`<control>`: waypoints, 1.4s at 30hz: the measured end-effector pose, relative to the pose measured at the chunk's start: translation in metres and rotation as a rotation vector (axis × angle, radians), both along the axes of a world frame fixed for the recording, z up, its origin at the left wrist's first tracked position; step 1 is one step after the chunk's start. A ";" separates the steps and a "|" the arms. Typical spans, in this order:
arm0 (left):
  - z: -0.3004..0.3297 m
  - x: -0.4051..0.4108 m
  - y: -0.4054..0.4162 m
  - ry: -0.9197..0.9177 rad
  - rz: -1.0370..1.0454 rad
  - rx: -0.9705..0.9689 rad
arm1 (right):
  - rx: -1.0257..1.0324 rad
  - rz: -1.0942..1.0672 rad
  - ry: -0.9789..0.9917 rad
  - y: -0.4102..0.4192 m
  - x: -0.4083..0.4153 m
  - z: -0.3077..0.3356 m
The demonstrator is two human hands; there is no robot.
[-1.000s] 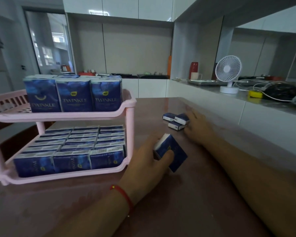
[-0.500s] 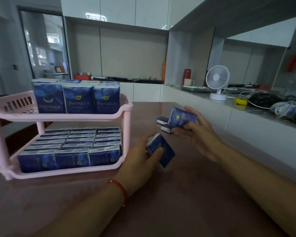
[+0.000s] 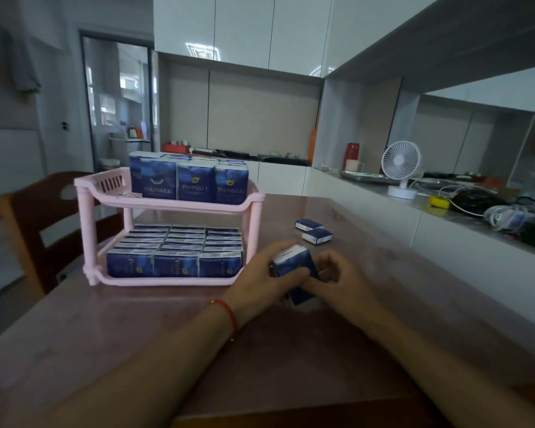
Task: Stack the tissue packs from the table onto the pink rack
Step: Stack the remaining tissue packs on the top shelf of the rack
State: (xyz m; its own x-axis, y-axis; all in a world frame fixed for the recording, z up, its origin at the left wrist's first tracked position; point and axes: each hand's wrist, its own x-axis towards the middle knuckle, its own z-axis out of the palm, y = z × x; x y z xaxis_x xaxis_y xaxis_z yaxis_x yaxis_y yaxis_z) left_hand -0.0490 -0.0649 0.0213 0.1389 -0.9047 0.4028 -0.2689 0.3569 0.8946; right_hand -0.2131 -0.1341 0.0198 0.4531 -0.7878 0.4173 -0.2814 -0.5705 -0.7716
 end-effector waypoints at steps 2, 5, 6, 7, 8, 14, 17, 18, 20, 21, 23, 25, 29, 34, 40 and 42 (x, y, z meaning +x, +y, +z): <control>0.008 0.002 0.013 -0.049 -0.014 -0.008 | -0.047 -0.011 0.030 0.010 0.003 0.002; 0.021 0.013 0.041 -0.113 -0.031 -0.028 | -0.040 0.083 0.036 0.024 0.006 0.006; 0.025 0.019 0.054 -0.149 -0.035 -0.056 | -0.009 0.179 0.032 0.030 0.008 0.008; 0.030 0.026 0.069 -0.173 -0.032 -0.080 | 0.021 0.282 0.008 0.035 0.012 0.009; 0.037 0.034 0.084 -0.187 -0.018 -0.092 | 0.043 0.365 -0.044 0.040 0.017 0.013; 0.098 0.126 0.153 -0.229 0.220 -0.120 | -0.136 0.388 -0.246 0.047 0.066 0.042; 0.129 0.165 0.165 -0.225 0.363 -0.163 | -0.253 0.287 -0.289 0.037 0.087 0.048; 0.137 0.176 0.165 -0.241 0.400 -0.164 | -0.287 0.234 -0.303 0.032 0.092 0.046; 0.152 0.201 0.158 -0.299 0.461 -0.132 | -0.376 0.093 -0.324 0.023 0.100 0.036; 0.157 0.210 0.154 -0.318 0.471 -0.114 | -0.416 0.012 -0.328 0.018 0.102 0.029; 0.164 0.227 0.141 -0.331 0.470 -0.078 | -0.446 -0.106 -0.341 0.010 0.102 0.015; 0.168 0.235 0.127 -0.323 0.455 -0.047 | -0.435 -0.163 -0.348 0.006 0.099 0.010; 0.171 0.242 0.100 -0.366 0.444 0.033 | -0.399 -0.189 -0.329 -0.001 0.093 0.009; 0.169 0.242 0.073 -0.567 0.496 0.206 | -0.292 -0.203 -0.350 -0.011 0.095 0.002; 0.162 0.247 0.058 -0.702 0.520 0.231 | -0.213 -0.228 -0.338 -0.028 0.102 -0.009; 0.159 0.247 0.056 -0.770 0.522 0.199 | -0.191 -0.235 -0.331 -0.030 0.103 -0.010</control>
State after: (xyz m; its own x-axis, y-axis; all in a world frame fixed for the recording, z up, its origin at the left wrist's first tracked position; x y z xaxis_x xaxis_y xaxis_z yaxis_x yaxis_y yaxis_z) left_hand 0.1979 -0.0090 0.1807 0.3053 -0.8654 0.3973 -0.8923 -0.1143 0.4367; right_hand -0.1105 -0.1642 0.0093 0.0883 -0.7480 0.6578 -0.1764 -0.6617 -0.7287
